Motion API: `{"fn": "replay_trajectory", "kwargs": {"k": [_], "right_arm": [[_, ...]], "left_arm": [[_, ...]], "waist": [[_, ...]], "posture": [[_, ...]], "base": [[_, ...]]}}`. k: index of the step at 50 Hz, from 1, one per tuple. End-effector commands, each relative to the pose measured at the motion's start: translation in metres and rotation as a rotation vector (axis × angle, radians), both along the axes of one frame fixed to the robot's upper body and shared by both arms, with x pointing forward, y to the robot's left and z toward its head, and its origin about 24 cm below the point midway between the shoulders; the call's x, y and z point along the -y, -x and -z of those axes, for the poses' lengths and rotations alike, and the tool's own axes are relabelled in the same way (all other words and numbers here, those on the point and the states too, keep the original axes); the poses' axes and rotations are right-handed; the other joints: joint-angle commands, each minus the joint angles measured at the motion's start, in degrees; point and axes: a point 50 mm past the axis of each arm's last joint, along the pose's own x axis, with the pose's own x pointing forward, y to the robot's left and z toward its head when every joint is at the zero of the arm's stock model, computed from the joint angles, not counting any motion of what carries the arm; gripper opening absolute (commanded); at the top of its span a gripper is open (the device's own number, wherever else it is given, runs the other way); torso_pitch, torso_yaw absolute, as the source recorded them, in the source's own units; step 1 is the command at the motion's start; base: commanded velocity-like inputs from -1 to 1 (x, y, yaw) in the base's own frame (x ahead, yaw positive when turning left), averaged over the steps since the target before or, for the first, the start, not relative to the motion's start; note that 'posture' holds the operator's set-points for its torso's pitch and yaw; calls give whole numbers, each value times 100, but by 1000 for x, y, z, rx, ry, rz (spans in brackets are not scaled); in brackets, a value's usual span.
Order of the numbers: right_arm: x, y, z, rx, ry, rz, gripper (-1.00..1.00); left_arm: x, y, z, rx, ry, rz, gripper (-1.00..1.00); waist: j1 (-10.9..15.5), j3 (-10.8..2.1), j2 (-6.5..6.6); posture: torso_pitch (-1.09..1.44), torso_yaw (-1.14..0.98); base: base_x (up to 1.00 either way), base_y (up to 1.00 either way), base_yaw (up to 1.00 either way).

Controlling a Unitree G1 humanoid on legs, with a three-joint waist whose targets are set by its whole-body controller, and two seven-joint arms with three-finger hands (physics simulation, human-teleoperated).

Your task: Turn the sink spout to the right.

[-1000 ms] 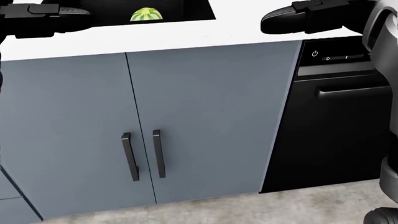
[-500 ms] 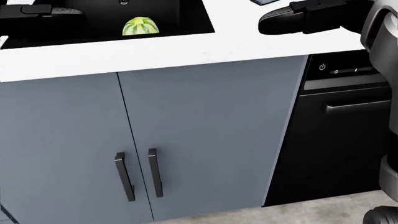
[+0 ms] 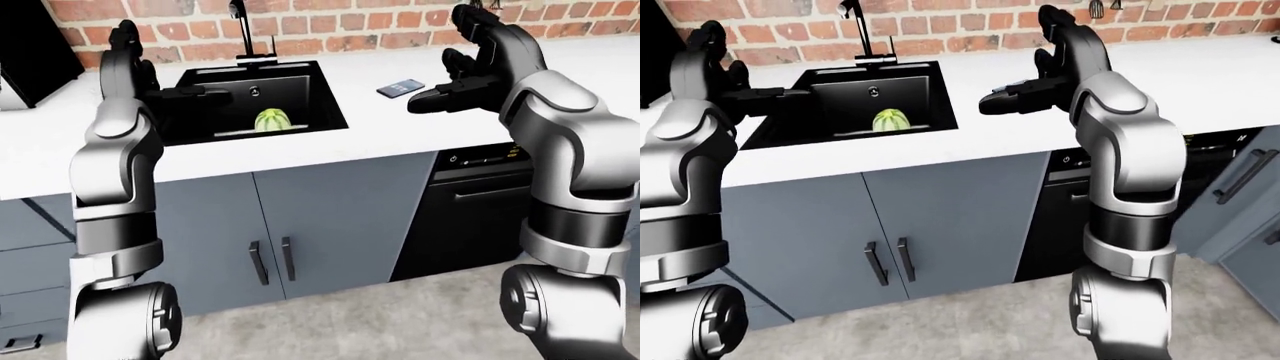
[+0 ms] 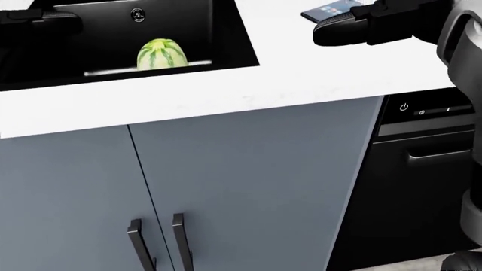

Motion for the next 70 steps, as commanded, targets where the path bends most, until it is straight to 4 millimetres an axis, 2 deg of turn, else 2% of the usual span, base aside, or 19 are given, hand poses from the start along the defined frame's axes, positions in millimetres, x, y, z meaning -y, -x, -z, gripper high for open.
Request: {"fn": "replay_trajectory", "kwargs": {"k": [1, 5, 8, 9, 11, 17, 21, 24, 30, 36, 37, 38, 45, 49, 52, 58, 63, 66, 70], "right_arm": [[4, 9, -26, 124, 3, 22, 100], [5, 10, -24, 123, 2, 24, 100], [6, 11, -25, 124, 1, 25, 100], [6, 12, -25, 125, 2, 25, 100], [6, 12, -25, 126, 2, 24, 100], [6, 12, -26, 127, 3, 24, 100], [6, 13, -27, 127, 3, 27, 100], [6, 13, -27, 128, 3, 28, 100], [6, 12, -29, 127, 5, 26, 100], [5, 12, -31, 128, 7, 25, 100], [4, 12, -31, 129, 8, 24, 100], [4, 11, -31, 129, 8, 24, 100], [4, 11, -31, 129, 8, 23, 100], [3, 11, -30, 128, 9, 22, 100], [4, 12, -31, 128, 9, 23, 100], [3, 12, -32, 129, 11, 22, 100], [2, 12, -32, 129, 11, 21, 100], [2, 12, -33, 130, 12, 20, 100], [1, 12, -33, 131, 14, 19, 100]], "left_arm": [[4, 5, -28, 120, -22, 20, 100], [-5, 3, -29, 119, -18, 0, 100], [-12, 5, -31, 121, -14, -17, 100], [-15, 5, -32, 122, -13, -25, 100], [-20, 5, -32, 122, -10, -37, 100], [-34, 5, -31, 118, -2, -71, 100], [-41, 4, -29, 113, -2, -88, 100], [-43, 4, -30, 114, -3, -93, 100], [-46, 5, -33, 118, 1, -98, 100], [-47, 6, -35, 121, 5, -102, 100], [-47, 6, -35, 122, 5, -101, 100], [-47, 5, -35, 121, 6, -101, 100], [-52, 8, -37, 126, 14, -113, 100], [-54, 10, -38, 128, 17, -117, 100], [-56, 11, -39, 129, 21, -123, 100], [-62, 13, -41, 133, 30, -136, 100], [-71, 16, -40, 132, 37, -155, 100], [-79, 19, -40, 134, 44, -173, 100], [-85, 20, -38, 132, 48, -188, 100]], "waist": [[-36, -154, 6], [11, -110, -260], [51, -215, -733], [8, -145, -466], [-1, -137, -577], [-57, -75, -248], [-138, -172, 257], [-119, -130, 247], [-36, -118, -53], [84, -241, -589], [8, -151, -492], [30, -113, -582], [-56, -65, -227], [-140, -175, 280], [-124, -113, 261], [-42, -116, -28], [36, -173, -537], [17, -109, -542], [-41, -133, -354]], "posture": [[0, 0], [0, 0], [0, 0], [0, 0], [0, 0], [0, 0], [0, 0], [0, 0], [0, 0], [0, 0], [0, 0], [0, 0], [0, 0], [0, 0], [0, 0], [0, 0], [0, 0], [0, 0], [0, 0]], "base": [[22, 0, 0], [21, 0, 0], [22, 0, 0], [21, 0, 0], [21, 0, 0], [21, 0, 0], [22, 0, 0], [22, 0, 0], [21, 0, 0], [21, 0, 0], [22, 0, 0], [21, 0, 0], [22, 0, 0], [21, 0, 0], [22, 0, 0], [22, 0, 0], [21, 0, 0], [22, 0, 0], [22, 0, 0]]}}
